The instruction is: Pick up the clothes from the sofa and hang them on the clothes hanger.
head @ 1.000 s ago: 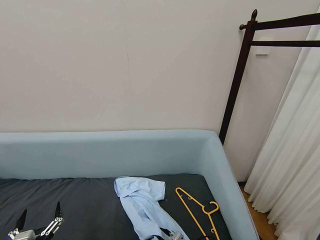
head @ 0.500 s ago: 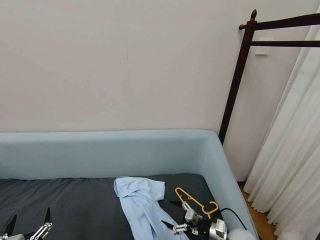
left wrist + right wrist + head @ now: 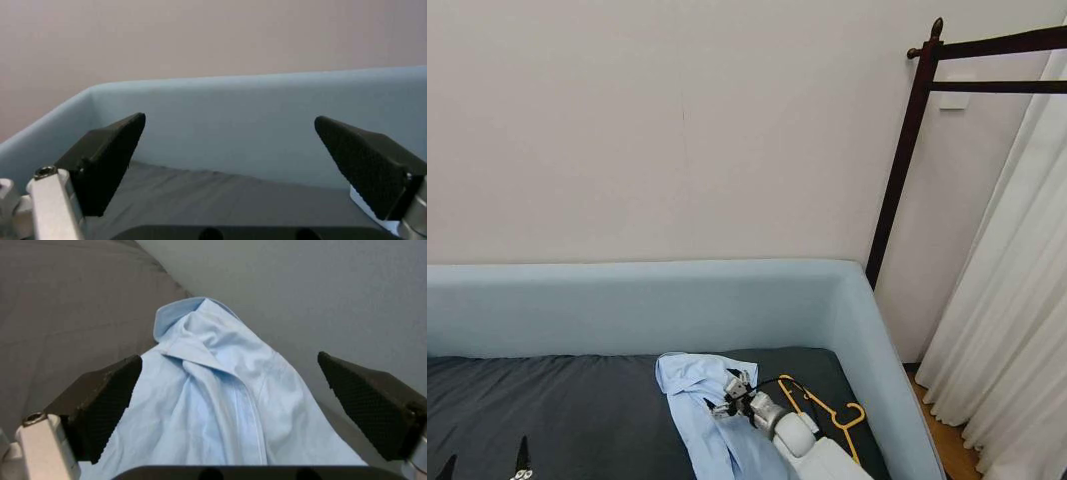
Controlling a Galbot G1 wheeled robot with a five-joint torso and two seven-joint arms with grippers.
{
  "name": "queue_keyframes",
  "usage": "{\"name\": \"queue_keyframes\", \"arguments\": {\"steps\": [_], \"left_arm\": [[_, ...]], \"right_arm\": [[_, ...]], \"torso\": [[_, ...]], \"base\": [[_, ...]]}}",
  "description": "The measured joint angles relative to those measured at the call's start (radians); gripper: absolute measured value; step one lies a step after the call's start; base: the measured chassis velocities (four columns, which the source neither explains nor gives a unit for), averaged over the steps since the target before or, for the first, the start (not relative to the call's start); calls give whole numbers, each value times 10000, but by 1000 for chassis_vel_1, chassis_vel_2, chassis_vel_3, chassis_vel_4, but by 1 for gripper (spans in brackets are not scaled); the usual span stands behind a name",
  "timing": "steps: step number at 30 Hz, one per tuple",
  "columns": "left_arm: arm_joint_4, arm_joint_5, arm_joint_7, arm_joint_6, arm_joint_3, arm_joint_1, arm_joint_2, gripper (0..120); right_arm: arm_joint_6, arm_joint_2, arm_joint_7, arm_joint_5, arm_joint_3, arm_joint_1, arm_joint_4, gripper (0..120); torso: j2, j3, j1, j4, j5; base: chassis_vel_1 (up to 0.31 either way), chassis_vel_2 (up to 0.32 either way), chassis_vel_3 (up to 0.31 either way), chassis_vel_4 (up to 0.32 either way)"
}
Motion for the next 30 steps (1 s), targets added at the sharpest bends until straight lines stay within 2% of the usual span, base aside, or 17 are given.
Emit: {"name": "queue_keyframes", "arguments": {"steps": [4, 6, 10, 16, 20, 21, 25, 27, 30], "left_arm": [[-189, -274, 306, -303, -120, 139, -126, 100], [-333, -305, 381, -405, -191, 231, -213, 100], [-539, -313, 396, -465, -263, 337, -307, 100], [-667, -290, 397, -476, -281, 370, -399, 100], [-676, -99, 362, -514, -193, 361, -529, 100], [-676, -99, 362, -514, -193, 361, -529, 100], [-712, 13, 284, -554, -145, 372, -611, 100], [-718, 43, 259, -563, -140, 382, -624, 100], [-755, 117, 193, -580, -135, 416, -648, 100]], "right_arm": [[-510, 458, 691, -503, 64, 323, -708, 100], [-966, 500, 1069, -621, 107, 447, -1095, 100], [-1547, 488, 1094, -275, 186, 516, -1468, 100], [-2130, 461, 657, 584, 208, 393, -1505, 95], [-2216, 437, 375, 901, 213, 151, -1278, 77], [-2216, 437, 375, 901, 213, 151, -1278, 77], [-2203, 278, 161, 885, 114, -100, -961, 58], [-2192, 226, 126, 879, 100, -152, -889, 55], [-2142, 64, 77, 770, 87, -297, -715, 43]], "torso": [[0, 0, 0, 6, 7], [1, -1, -1, -1, 2], [0, -1, -1, -7, 3], [1, -1, -1, -1, 5], [1, -2, -3, -2, 5], [1, -2, -3, -2, 5], [1, -2, -3, -1, 5], [2, -2, -3, -1, 5], [1, -2, -3, -1, 5]], "base": [[0, 0, 0, 0], [0, 0, 0, 0], [0, 0, 0, 0], [0, 0, 0, 0], [0, 0, 0, 0], [0, 0, 0, 0], [0, 0, 0, 0], [0, 0, 0, 0], [0, 0, 0, 0]]}}
